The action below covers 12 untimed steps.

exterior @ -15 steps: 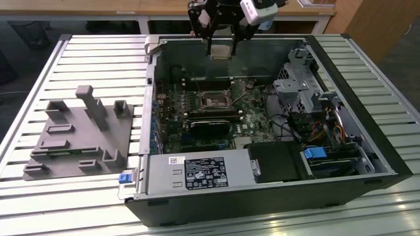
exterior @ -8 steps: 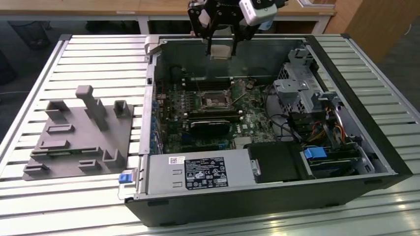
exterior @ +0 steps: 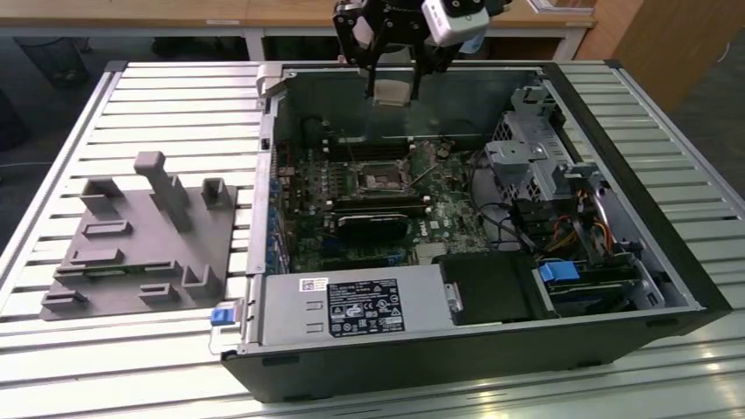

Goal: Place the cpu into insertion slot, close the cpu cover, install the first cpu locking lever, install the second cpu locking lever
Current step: 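Place the cpu into insertion slot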

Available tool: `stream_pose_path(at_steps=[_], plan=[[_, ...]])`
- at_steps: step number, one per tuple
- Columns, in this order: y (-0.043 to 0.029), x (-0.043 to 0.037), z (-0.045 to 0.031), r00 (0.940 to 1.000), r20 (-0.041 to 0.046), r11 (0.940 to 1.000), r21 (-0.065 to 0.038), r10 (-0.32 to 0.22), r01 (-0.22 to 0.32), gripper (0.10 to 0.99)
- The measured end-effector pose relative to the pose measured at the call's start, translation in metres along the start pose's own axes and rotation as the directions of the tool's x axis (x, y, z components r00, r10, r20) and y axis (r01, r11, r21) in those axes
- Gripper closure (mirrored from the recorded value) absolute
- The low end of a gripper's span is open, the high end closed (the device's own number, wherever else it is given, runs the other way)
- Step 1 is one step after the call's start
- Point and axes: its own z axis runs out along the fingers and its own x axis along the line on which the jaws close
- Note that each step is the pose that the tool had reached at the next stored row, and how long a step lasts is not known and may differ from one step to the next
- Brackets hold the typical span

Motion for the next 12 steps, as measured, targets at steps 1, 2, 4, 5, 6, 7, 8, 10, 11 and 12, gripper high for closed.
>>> stream_pose_path(at_steps=[1,2,4,5,6,7,8,10,11,12], plan=[[0.0,0.0,0.0001,1.0,0.0006,1.0,0.0,0.006,-0.006,0.545],[0.0,0.0,0.0002,0.9999,0.0013,0.9999,0.0,0.013,-0.013,0.545],[0.0,0.0,0.0003,0.9991,0.004,0.9991,0.001,0.042,-0.042,0.545],[0.0,0.0,0.0004,0.9986,0.005,0.9986,0.001,0.053,-0.053,0.545],[0.0,0.0,0.0005,0.998,0.0059,0.998,0.001,0.063,-0.063,0.545],[0.0,0.0,0.0005,0.9973,0.0068,0.9973,0.001,0.073,-0.073,0.545],[0.0,0.0,0.0005,0.9966,0.0076,0.9966,0.001,0.083,-0.083,0.545],[0.0,0.0,0.0006,0.9946,0.0095,0.9947,0.0,0.103,-0.103,0.545],[0.0,0.0,0.0007,0.9937,0.0102,0.9938,0.0,0.111,-0.111,0.545],[0.0,0.0,0.0007,0.9928,0.0109,0.9929,0.0,0.119,-0.119,0.545]])
